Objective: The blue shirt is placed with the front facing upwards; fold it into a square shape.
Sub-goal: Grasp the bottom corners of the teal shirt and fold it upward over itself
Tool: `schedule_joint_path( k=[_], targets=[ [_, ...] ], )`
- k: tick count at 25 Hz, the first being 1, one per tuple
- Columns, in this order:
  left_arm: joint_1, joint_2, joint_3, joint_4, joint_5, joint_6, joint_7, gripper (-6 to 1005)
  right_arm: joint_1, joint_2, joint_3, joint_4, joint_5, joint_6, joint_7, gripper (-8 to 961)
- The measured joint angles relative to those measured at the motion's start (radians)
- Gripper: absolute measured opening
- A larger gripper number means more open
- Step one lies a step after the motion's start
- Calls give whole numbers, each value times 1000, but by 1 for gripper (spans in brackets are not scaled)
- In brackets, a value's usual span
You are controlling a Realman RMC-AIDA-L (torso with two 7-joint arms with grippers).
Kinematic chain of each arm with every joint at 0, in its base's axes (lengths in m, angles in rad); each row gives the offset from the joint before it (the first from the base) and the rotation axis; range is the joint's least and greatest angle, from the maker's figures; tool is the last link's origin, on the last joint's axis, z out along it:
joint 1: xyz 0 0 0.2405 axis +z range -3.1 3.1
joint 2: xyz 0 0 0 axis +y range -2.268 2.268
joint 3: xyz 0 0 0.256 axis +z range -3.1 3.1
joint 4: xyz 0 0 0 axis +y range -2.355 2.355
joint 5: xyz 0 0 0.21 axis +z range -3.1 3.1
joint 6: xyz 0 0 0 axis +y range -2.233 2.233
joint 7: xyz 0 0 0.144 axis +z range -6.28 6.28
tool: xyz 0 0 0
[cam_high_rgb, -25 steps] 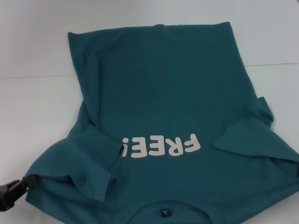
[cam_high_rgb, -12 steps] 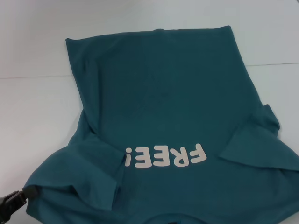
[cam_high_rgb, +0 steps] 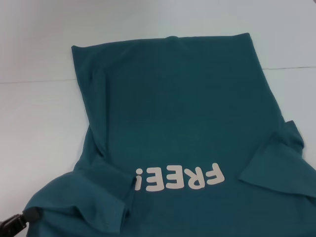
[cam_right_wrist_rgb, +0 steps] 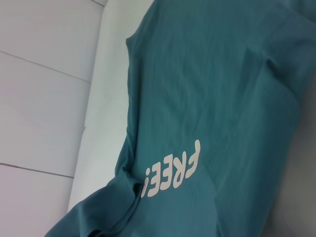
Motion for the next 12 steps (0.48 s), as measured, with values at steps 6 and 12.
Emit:
schedule_joint_path(
  k=[6,12],
  targets=[
    [25,0,-7,4,3,13,-13,23,-31,3,29,0,-6,-47,4,54],
    [0,1,-7,-16,-6,15,-26,32,-28,7,68,10,0,-59,15,57]
  ],
)
